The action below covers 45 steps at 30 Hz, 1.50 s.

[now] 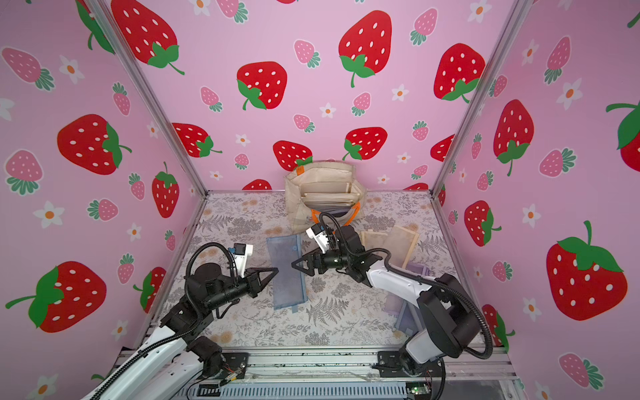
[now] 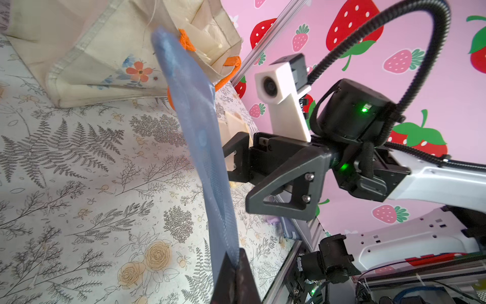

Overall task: Put the pencil pouch into the canvas bag
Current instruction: Pick up the pencil pouch from the center of the board.

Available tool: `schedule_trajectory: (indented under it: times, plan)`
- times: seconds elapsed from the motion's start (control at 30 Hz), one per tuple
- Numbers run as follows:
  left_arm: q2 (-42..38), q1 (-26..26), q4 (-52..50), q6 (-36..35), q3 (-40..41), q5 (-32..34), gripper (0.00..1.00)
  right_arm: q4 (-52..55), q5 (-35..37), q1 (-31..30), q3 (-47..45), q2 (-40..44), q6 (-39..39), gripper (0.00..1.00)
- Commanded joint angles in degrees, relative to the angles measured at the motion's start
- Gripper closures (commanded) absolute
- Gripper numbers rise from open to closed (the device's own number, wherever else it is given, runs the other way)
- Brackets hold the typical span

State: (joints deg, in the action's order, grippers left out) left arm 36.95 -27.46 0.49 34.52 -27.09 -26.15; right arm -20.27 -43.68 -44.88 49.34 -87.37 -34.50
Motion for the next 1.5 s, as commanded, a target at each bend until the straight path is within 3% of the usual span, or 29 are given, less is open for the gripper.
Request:
schedule_trajectory:
  times: [0.0, 0.17, 0.4, 0.83, 0.93, 1.0, 1.03, 1.17, 1.27, 1.37, 1.47]
  plan:
    - [0.74, -0.55, 3.9, 0.15, -1.99, -2.09, 1.0, -4.03, -1.33, -0.39, 0.06, -1.22, -2.13, 0.19]
    - [0.72, -1.23, 4.56, 0.11, -1.91, -1.54, 1.0, -5.68, -2.11, -0.47, -0.13, -0.89, -2.62, 0.21]
    - [0.58, -1.52, 4.19, 0.19, -1.3, -0.57, 1.0, -12.93, -5.0, -0.51, -1.71, -0.34, -5.58, 0.4]
    - [-0.02, -1.49, 2.26, -0.07, -1.3, 1.13, 1.0, -11.58, -5.12, -0.43, -2.48, 1.87, -3.15, 0.86]
    - [-0.14, -1.5, 0.53, -0.16, -1.3, 2.99, 1.0, -7.59, -4.93, -0.14, -1.59, 2.8, -0.37, 0.98]
    - [-0.11, -1.48, -0.32, -0.16, -1.21, 4.01, 1.0, -2.18, -4.53, 0.37, -0.16, 3.89, 2.97, 1.0]
    - [-0.03, -1.53, -1.07, -0.11, -1.21, 4.92, 0.98, 2.01, -3.77, 0.71, 1.08, 4.8, 5.68, 1.0]
    - [1.03, -1.5, -4.63, -0.49, -1.52, 8.97, 0.62, 22.23, 3.1, 1.52, 9.52, 8.15, 20.49, 1.0]
    - [2.35, -1.45, -5.5, -0.23, -1.27, 10.7, 0.41, 34.85, 11.19, 2.55, 17.76, 8.29, 30.81, 1.0]
    - [3.49, -1.42, -4.85, 0.35, -0.5, 11.42, 0.32, 44.1, 21.03, 4.19, 27.38, 6.02, 39.59, 1.0]
    - [4.54, -1.32, -3.53, 0.74, 0.36, 11.41, 0.3, 49.7, 29.24, 5.79, 37.44, 1.87, 47.35, 1.0]
